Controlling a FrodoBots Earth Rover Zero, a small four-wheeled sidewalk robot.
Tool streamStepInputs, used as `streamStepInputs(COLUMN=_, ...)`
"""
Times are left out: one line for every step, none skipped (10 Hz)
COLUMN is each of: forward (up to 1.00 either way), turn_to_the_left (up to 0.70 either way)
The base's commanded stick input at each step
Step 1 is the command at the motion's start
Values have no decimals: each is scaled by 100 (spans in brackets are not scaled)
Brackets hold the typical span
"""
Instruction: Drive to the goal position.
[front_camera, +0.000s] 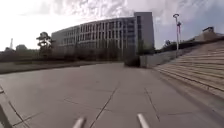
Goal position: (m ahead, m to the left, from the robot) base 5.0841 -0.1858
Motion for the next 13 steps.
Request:
streamStepInputs(forward=70, turn_to_the_left=27)
streamStepInputs(forward=70, turn_to_the_left=13)
streamStepInputs(forward=70, turn_to_the_left=0)
streamStepInputs(forward=70, turn_to_the_left=0)
streamStepInputs(forward=70, turn_to_the_left=0)
streamStepInputs(forward=70, turn_to_the_left=0)
streamStepInputs(forward=70, turn_to_the_left=0)
streamStepInputs(forward=70, turn_to_the_left=0)
streamStepInputs(forward=70, turn_to_the_left=0)
streamStepInputs(forward=70, turn_to_the_left=0)
streamStepInputs(forward=70, turn_to_the_left=0)
streamStepInputs(forward=70, turn_to_the_left=0)
streamStepInputs(forward=70, turn_to_the_left=0)
